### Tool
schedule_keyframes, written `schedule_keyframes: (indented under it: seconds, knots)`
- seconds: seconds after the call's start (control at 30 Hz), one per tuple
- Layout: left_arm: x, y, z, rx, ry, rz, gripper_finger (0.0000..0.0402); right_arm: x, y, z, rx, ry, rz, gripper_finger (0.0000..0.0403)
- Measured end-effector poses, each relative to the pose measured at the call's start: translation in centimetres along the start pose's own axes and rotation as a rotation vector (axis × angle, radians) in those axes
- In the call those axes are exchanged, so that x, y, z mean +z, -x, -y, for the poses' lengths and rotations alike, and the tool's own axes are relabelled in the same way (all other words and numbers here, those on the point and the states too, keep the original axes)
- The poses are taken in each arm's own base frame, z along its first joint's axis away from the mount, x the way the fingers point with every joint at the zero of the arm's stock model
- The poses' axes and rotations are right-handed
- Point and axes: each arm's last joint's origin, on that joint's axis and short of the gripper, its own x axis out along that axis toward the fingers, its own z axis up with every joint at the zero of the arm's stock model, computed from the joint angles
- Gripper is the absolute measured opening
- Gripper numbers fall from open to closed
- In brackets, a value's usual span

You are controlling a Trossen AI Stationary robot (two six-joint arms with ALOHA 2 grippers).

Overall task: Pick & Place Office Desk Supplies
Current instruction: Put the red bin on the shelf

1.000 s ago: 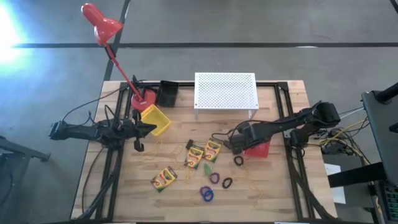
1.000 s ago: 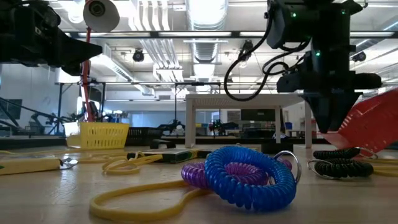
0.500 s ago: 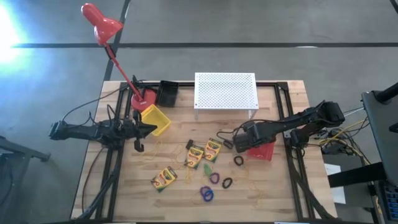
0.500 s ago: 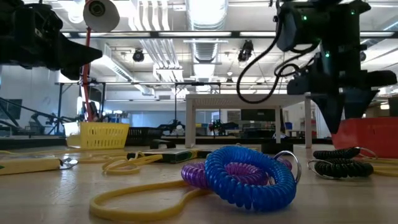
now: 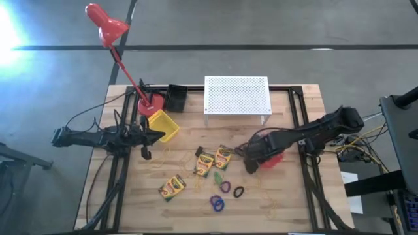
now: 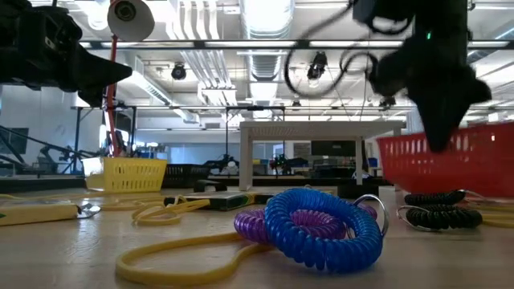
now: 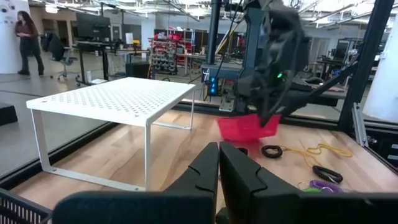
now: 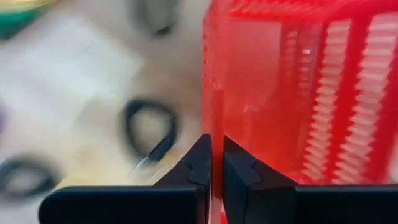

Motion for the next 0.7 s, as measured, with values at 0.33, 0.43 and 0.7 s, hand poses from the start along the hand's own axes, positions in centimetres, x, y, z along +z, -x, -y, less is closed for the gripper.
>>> schedule_keyframes:
  seconds: [0.33, 0.43, 0.7]
  knots:
    - [0.2, 0.0, 0.0, -0.001, 0.006, 0.022, 0.0021, 0.3, 11.9, -3.6, 0.334, 0.586, 0.271, 0.0010]
    - [0.2, 0.0, 0.0, -0.001, 0.006, 0.022, 0.0021, 2.7, 15.8, -2.9, 0.247, 0.689, 0.543, 0.0010]
    - [0.3, 0.0, 0.0, -0.001, 0.006, 0.025, 0.0021, 12.3, 19.1, 4.3, -0.076, 0.954, 0.655, 0.0009]
